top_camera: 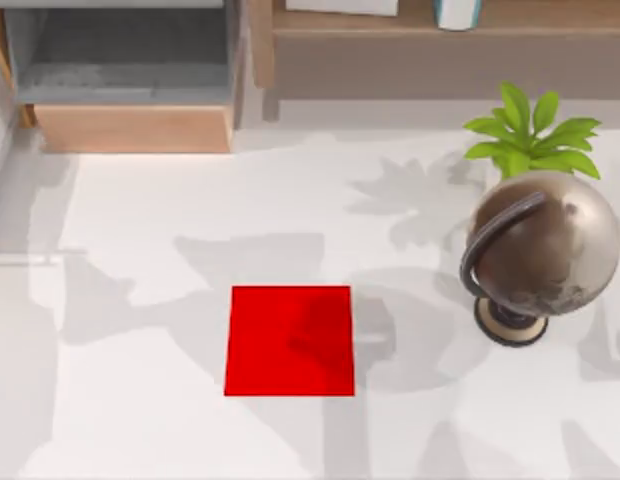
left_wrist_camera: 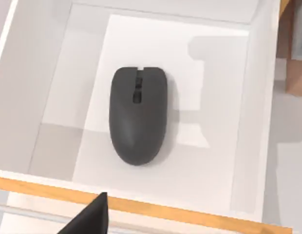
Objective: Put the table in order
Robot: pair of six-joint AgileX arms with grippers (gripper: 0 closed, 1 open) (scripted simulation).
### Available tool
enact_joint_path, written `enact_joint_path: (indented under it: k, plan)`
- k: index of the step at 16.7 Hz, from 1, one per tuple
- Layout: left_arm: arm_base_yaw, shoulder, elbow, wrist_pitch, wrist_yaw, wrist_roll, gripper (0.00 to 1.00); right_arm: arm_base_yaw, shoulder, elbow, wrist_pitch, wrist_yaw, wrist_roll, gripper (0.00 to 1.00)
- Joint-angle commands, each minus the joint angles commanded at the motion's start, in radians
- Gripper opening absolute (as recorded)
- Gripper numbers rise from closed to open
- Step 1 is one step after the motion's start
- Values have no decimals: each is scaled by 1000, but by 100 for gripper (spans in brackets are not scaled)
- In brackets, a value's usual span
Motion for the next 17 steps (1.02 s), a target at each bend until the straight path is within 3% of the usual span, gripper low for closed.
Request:
enact_joint_path:
  k: [9, 13, 17]
  plan:
    - [92, 782, 737, -393, 8, 60, 100, 0, 0, 0, 0, 0, 0, 100]
    - [95, 979, 924, -488, 13, 76, 100, 0, 0, 0, 0, 0, 0, 100]
    - [86, 1038, 983, -516, 17, 83, 100, 0, 0, 0, 0, 0, 0, 100]
